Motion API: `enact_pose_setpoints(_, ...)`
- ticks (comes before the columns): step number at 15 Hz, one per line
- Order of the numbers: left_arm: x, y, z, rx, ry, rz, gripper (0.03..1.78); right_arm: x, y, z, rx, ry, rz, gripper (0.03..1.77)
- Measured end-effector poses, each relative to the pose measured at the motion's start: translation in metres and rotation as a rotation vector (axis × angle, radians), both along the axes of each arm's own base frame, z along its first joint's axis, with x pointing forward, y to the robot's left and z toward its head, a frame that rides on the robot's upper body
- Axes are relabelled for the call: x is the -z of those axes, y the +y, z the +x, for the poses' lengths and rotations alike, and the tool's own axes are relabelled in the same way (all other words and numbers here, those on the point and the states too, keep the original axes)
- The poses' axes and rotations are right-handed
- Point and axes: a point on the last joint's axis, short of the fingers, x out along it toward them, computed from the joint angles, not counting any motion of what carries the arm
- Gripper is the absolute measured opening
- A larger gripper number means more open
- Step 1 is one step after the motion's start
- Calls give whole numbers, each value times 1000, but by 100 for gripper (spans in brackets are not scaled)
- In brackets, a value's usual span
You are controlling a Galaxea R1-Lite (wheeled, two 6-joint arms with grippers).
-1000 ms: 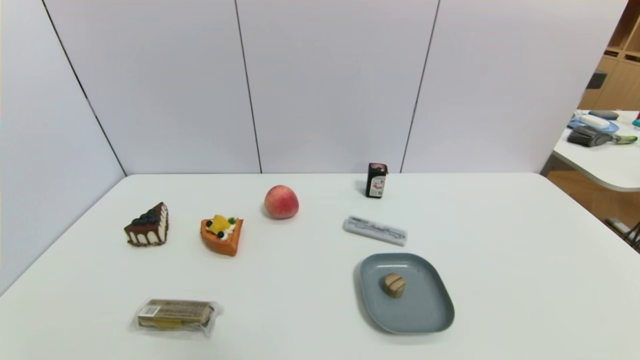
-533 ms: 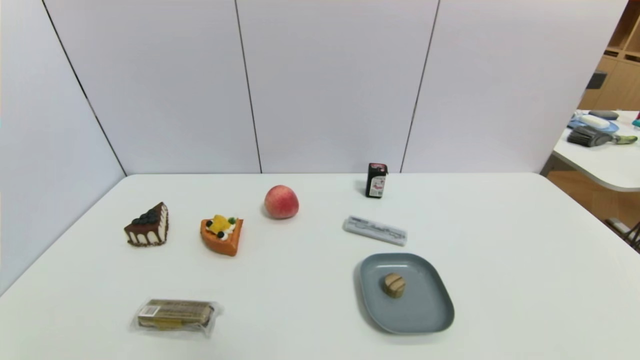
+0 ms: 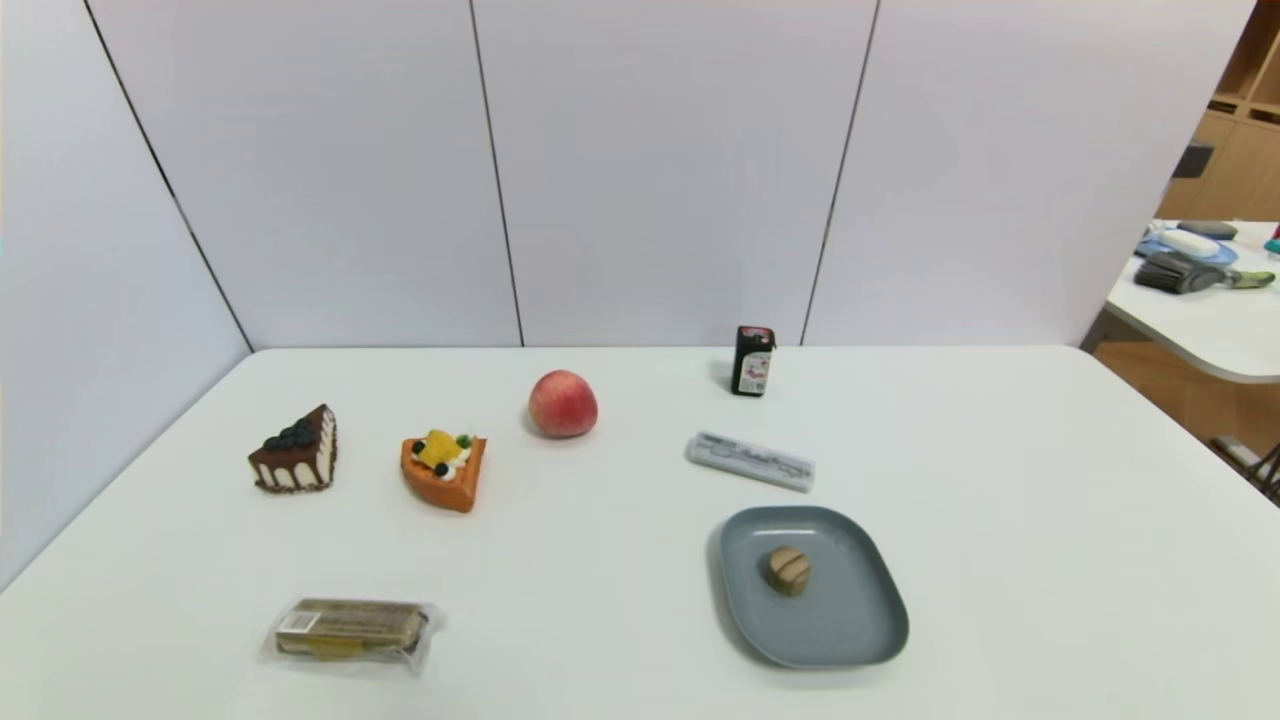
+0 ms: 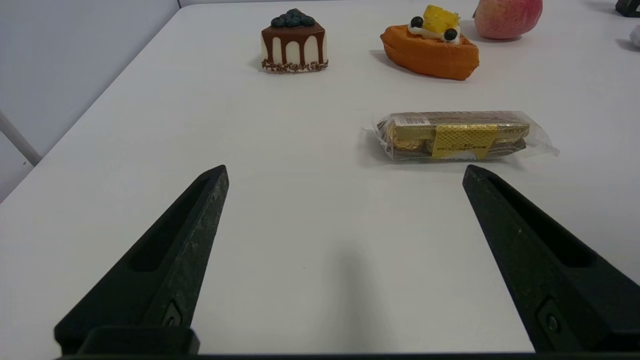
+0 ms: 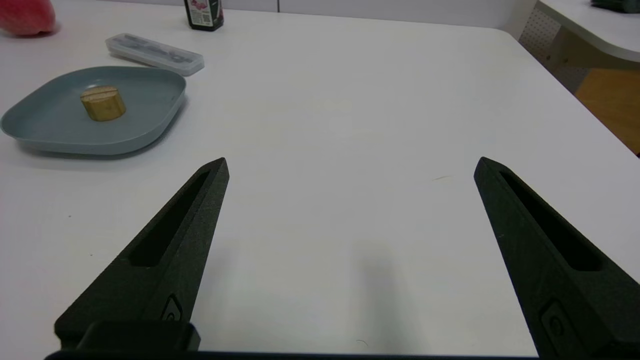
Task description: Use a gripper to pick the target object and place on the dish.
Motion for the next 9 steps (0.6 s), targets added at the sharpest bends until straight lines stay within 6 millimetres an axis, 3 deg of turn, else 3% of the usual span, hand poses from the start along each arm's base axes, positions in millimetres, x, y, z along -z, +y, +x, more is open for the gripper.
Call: enact_pose_setpoints(9, 0, 0, 0, 0, 0, 0, 169, 0, 0, 0, 18, 2, 55, 169)
